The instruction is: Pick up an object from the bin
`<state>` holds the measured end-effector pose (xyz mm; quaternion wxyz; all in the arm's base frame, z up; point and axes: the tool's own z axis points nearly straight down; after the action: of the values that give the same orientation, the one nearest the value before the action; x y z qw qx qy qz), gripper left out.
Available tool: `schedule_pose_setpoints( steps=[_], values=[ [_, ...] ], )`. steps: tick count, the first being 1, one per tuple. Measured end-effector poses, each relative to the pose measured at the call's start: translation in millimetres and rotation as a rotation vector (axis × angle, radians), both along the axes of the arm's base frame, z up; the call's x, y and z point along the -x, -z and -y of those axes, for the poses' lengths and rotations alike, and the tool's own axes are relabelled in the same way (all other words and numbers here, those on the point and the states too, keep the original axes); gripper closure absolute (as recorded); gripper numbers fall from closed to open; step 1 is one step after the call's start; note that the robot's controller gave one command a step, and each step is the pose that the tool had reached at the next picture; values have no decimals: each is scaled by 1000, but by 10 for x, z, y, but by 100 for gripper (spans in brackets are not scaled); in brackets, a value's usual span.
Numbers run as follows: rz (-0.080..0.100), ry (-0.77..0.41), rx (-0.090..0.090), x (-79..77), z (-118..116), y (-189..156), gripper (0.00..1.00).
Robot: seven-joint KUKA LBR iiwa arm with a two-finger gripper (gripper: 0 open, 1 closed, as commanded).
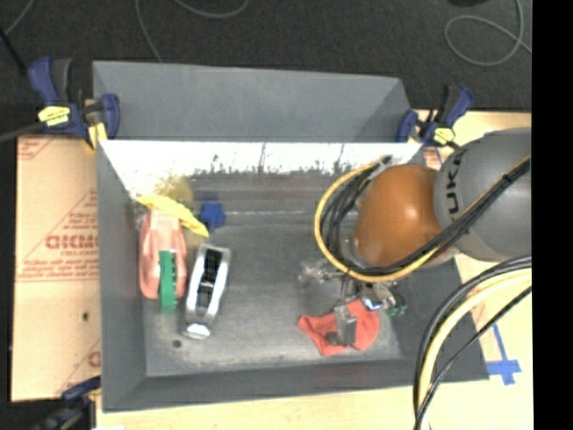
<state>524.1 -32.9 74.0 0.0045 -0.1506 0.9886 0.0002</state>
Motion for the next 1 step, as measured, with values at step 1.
schedule_pose_setpoints(
  steps=[1],
  values=[
    [2,-178,2,359,193,34,100]
  ],
)
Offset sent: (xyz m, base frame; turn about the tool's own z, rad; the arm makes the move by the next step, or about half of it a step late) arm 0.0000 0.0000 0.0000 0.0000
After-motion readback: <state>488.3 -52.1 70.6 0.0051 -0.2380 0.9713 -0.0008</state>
